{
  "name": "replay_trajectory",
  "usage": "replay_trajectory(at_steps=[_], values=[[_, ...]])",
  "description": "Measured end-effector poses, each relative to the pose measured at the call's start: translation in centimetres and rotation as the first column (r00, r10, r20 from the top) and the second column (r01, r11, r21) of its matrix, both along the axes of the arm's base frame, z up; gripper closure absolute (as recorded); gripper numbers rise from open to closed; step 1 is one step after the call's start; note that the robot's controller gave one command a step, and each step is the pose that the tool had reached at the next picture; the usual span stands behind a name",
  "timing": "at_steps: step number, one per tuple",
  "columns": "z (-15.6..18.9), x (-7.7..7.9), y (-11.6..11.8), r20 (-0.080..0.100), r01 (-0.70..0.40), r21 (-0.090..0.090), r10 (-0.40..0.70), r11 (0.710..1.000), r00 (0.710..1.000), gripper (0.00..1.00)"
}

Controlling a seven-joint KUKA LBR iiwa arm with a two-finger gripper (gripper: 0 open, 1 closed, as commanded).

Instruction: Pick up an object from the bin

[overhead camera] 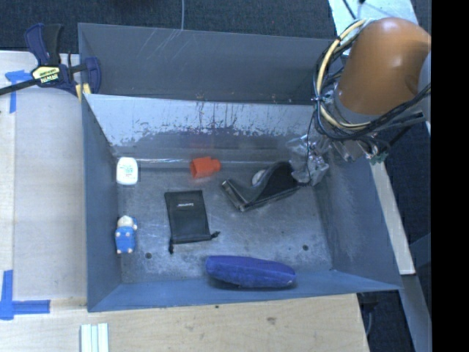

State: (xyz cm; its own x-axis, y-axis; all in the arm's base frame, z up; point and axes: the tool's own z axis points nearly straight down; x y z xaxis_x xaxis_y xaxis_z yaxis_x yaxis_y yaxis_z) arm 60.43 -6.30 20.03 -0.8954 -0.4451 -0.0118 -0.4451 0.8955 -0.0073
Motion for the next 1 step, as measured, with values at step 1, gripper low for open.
replay_trajectory(at_steps=[1], values=[[-4.00, -1.68, 8.09, -0.014, 0.100, 0.003, -0.100, 0.995, 0.995, 1.00]])
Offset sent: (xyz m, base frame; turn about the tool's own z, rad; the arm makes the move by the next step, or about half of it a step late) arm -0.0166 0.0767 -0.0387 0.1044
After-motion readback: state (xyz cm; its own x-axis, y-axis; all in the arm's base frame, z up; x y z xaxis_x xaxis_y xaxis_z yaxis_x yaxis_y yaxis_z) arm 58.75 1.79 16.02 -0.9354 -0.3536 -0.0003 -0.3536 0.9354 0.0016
